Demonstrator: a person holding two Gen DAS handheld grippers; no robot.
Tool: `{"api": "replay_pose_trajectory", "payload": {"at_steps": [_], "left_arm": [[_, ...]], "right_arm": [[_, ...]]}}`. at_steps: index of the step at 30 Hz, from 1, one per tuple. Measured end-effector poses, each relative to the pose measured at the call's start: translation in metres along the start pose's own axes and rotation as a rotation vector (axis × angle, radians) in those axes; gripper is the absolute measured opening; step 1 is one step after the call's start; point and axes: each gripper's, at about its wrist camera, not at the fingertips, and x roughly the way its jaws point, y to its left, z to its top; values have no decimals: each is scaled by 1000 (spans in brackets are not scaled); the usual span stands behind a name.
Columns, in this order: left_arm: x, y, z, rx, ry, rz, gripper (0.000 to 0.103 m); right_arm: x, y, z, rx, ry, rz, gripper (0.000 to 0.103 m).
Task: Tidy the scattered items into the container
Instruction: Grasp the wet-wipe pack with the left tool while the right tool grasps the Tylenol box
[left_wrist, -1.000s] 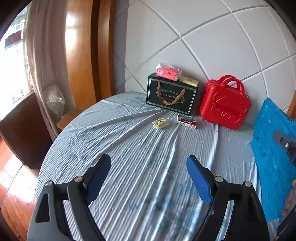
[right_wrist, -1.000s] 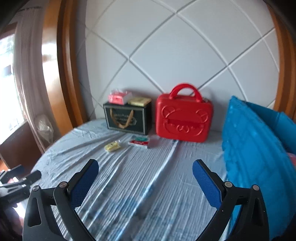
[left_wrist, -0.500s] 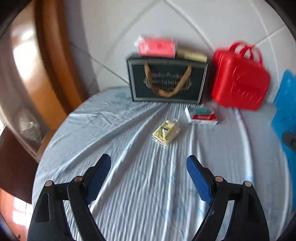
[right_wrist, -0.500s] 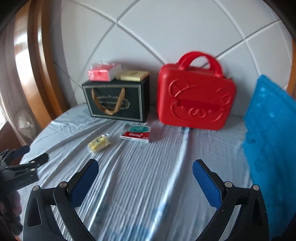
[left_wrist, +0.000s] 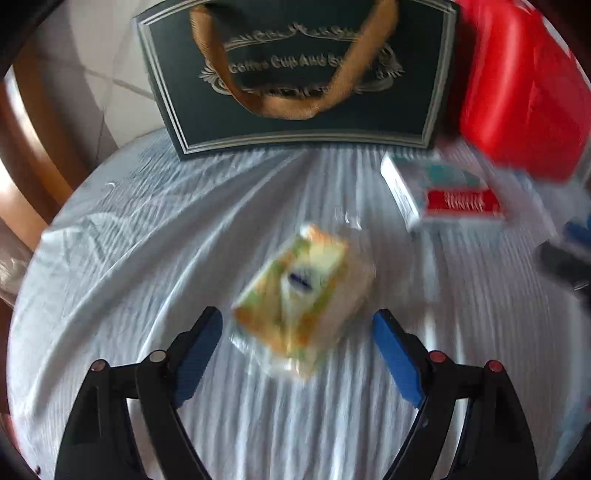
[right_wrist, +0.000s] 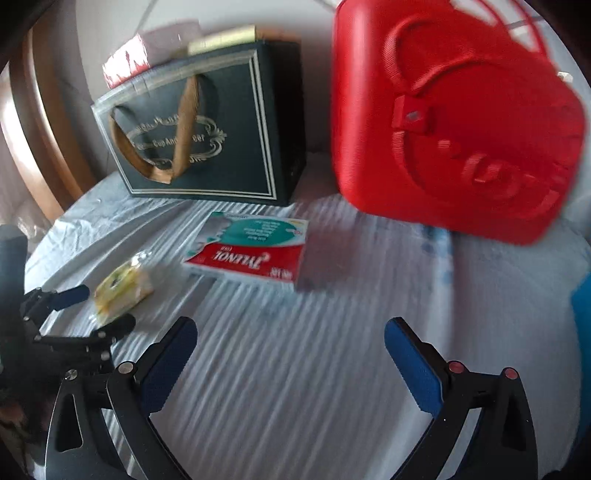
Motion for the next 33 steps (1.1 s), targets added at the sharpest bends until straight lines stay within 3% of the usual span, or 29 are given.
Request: {"api": "replay_pose_trajectory", "payload": {"at_steps": [2, 4, 6, 8, 13, 16, 18, 20, 25, 28, 30, 33], "left_arm": [[6, 8, 4, -57, -9, -21, 81], [8, 12, 4, -98, -42, 11, 77], [6, 14, 2, -115, -62, 34, 66], [6, 15, 2, -132, -68, 55, 60], [0, 21, -9, -153, -65, 90, 57], [-4, 28, -10, -162, -59, 93, 56], [-3, 30, -8, -165, -60, 85, 56], [-2, 28, -7, -157, -62, 80, 56], [3, 21, 1, -155, -65, 74, 56], [7, 16, 9, -166, -67, 67, 56], [10, 11, 14, -161, -76, 73, 56], [11, 3, 17, -132, -86, 74, 56]], "right_arm": [[20, 1, 7, -11, 12, 20, 103], [33, 4, 11, -28, 18, 23, 103], [45, 8, 13, -45, 33, 11, 103], [53, 15, 13, -64, 52, 26, 103], [32, 44, 1, -139, 58, 267, 103], [18, 43, 7, -171, -28, 150, 103], [24, 31, 14, -123, -27, 72, 103], [34, 20, 18, -80, -15, 90, 103], [44, 33, 22, -245, -46, 103, 103], [53, 26, 27, -265, -67, 119, 103], [67, 15, 31, -211, 16, 207, 103], [63, 23, 23, -259, 37, 239, 103]]}}
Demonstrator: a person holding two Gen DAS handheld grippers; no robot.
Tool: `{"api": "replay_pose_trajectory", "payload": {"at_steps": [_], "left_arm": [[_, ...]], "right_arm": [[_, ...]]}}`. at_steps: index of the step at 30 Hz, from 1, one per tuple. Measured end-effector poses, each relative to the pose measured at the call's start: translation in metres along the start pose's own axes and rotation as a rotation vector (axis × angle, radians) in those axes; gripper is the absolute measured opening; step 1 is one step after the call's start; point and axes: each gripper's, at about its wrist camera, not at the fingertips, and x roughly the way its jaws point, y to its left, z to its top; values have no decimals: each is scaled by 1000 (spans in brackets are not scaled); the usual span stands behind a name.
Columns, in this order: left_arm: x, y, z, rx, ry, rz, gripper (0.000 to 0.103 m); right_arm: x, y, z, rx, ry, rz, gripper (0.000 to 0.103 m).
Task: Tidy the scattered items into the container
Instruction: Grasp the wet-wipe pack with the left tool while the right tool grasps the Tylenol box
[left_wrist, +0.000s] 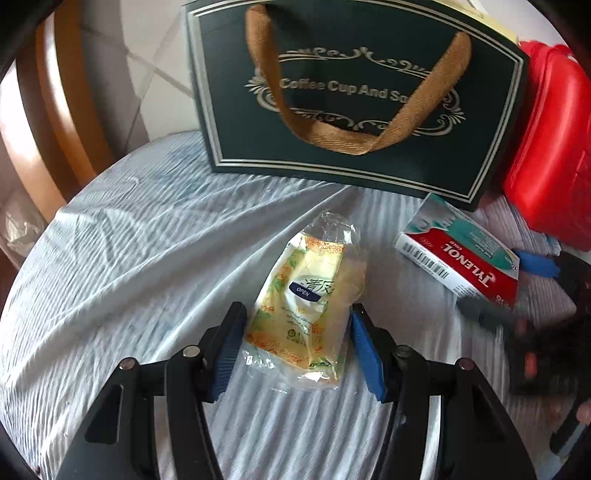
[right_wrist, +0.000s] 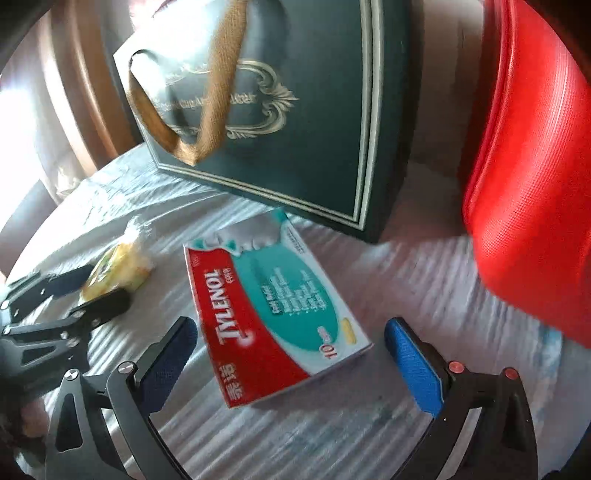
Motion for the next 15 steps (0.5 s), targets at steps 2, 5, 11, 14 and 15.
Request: {"api": "replay_pose_trajectory", "payload": {"at_steps": [2, 5, 11, 14, 15], "left_arm": [[0, -4, 0, 14, -11, 7, 56], [1, 0, 2, -24, 4, -1, 57], [-12, -4, -10, 33, -3, 15, 53], [-29, 1, -17, 26, -9, 9, 52], [-36, 3, -18, 22, -14, 13, 52]], "right_arm": [[2, 14, -5, -70, 13, -40, 103], [3, 22, -4, -78, -2, -91, 93], [-2, 23, -11, 5, -10, -132, 75], [-10, 40, -11, 23, -28, -144, 75], [-23, 43, -14, 23, -39, -146, 75]]}}
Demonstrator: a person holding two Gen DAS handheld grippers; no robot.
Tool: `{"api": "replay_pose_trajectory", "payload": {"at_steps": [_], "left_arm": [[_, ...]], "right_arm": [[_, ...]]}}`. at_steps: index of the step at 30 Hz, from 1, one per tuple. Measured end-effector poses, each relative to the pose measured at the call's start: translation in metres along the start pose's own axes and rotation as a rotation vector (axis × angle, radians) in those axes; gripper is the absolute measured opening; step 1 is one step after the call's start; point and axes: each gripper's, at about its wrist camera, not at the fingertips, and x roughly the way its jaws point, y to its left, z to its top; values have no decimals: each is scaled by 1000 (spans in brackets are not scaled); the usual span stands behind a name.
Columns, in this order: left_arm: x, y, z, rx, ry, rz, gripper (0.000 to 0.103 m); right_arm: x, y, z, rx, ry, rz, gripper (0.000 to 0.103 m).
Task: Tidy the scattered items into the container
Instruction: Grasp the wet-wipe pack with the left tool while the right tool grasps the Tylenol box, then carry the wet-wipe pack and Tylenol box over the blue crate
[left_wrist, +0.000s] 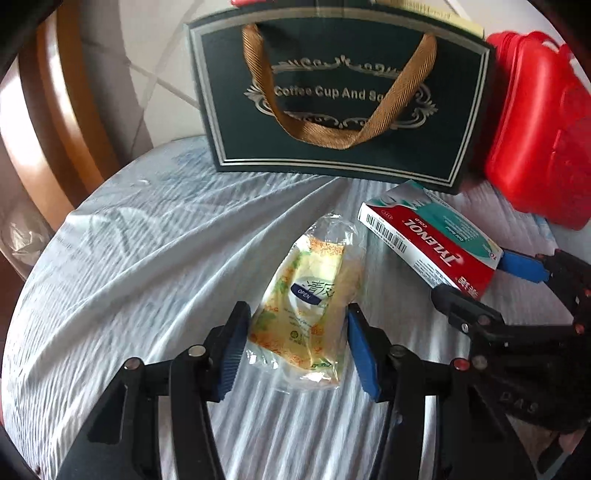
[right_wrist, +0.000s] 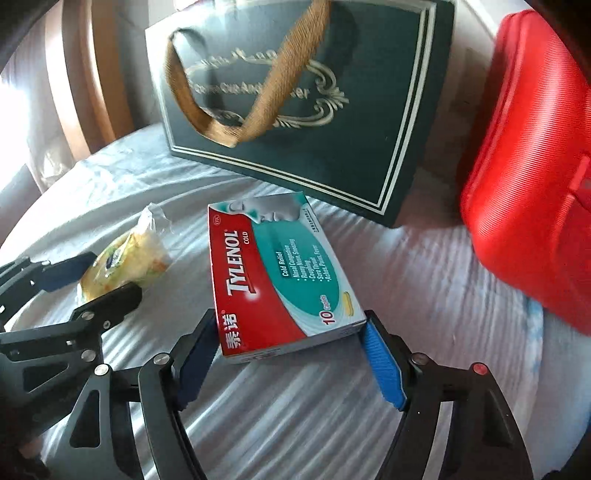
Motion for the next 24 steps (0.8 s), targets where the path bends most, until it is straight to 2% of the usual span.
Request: {"api": "replay_pose_trajectory", "payload": {"at_steps": [5, 9, 18, 24], "left_arm": [[-47, 7, -9, -15, -49, 16, 52], [-99, 11, -19, -8, -101, 29, 52], [-260, -1, -39, -14, -222, 25, 52], [-366, -22, -51, -37, -321, 6, 52]], "right_arm": [[-56, 17, -4, -14, -76, -9, 75], [-114, 26, -12, 3, -140, -25, 75], [-270, 56, -35, -1, -253, -73, 75], [-373, 55, -54, 21, -331, -92, 75]]}}
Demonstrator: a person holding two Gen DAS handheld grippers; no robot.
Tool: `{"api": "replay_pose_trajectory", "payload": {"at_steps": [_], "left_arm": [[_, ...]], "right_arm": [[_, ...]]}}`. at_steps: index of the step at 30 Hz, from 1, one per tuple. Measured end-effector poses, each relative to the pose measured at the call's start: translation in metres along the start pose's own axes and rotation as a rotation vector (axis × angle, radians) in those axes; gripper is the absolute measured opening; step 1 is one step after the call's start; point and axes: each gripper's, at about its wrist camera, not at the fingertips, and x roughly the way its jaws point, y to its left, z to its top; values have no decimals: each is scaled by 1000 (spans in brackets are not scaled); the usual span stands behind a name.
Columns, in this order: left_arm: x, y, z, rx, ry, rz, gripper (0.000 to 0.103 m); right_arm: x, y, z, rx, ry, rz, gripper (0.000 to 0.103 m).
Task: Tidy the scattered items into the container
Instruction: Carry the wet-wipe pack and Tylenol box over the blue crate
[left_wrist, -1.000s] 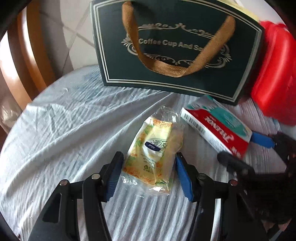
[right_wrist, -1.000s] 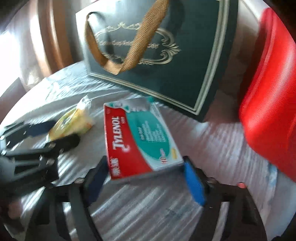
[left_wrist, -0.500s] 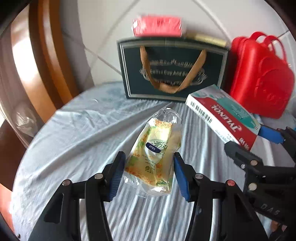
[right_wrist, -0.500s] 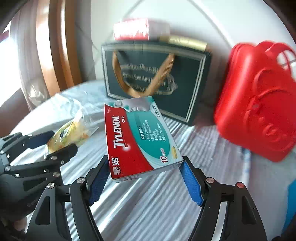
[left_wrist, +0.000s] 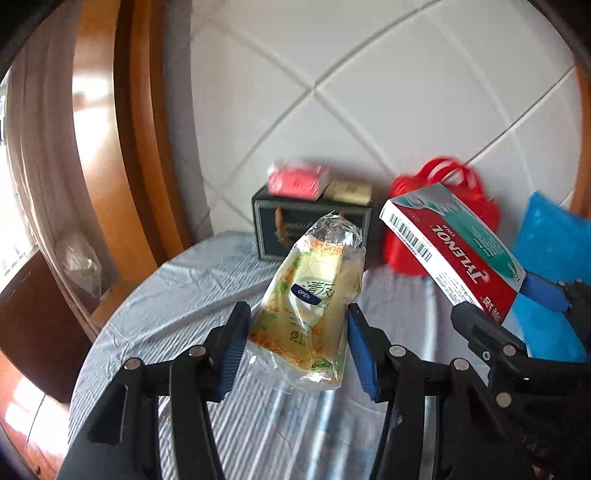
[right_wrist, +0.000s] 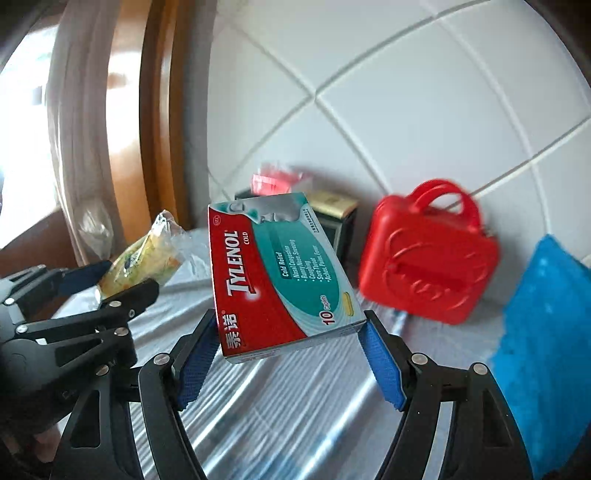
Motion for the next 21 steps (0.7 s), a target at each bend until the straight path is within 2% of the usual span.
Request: {"api": "replay_pose_trajectory", "payload": {"at_steps": [2, 6, 11, 15, 21], "left_arm": [[-27, -10, 5, 5, -30, -18, 52], [-75, -38, 11, 51, -91, -106, 52], [-118, -80, 7, 71, -110, -237, 52], [-143, -140, 8, 131, -109, -327, 52], [-175, -256, 2, 211, -122, -441, 52]], "right_arm": [[-38, -9, 2, 12, -33, -17, 75], [-106, -32, -3, 49, -79, -121, 75], [-171, -74, -24, 132, -62, -254, 75], [-225, -118, -45, 187, -70, -366, 75], [-288, -221, -84, 266, -52, -522, 75]]}}
